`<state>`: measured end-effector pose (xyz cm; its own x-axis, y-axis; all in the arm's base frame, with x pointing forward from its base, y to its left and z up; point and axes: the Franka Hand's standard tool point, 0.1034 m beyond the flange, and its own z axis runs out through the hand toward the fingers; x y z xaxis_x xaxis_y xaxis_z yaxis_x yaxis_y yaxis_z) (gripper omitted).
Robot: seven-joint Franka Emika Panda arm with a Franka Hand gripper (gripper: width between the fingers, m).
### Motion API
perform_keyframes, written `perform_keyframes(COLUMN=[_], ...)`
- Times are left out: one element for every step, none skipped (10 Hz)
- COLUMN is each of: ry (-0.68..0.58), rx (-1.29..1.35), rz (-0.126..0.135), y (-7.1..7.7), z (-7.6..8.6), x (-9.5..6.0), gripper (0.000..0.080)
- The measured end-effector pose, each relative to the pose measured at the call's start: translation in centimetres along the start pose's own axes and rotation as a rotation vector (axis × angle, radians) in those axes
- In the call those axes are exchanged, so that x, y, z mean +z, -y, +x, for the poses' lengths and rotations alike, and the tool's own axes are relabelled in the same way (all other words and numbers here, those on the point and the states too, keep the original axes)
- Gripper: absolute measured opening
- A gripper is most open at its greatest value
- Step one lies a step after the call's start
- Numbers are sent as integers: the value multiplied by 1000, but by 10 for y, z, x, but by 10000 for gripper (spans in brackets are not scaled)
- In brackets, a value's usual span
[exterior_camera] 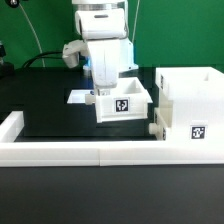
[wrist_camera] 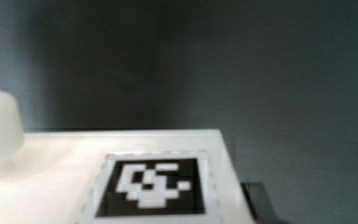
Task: Assemble drawer
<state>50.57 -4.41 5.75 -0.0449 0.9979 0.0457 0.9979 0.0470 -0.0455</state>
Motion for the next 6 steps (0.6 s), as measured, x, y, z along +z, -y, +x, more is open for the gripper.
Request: perform_keyframes(ry=[0,-1,-1,-2,-5,-10], rx=[0,-1,-2,-5,-9,-13], rz=[0,0,-1,-3,2,-2], y=[0,0,-3,-7,-12,-17], z=[0,0,1,2,4,9], x=[0,0,0,-2,-2,-1], gripper=[44,44,44,44,44,44])
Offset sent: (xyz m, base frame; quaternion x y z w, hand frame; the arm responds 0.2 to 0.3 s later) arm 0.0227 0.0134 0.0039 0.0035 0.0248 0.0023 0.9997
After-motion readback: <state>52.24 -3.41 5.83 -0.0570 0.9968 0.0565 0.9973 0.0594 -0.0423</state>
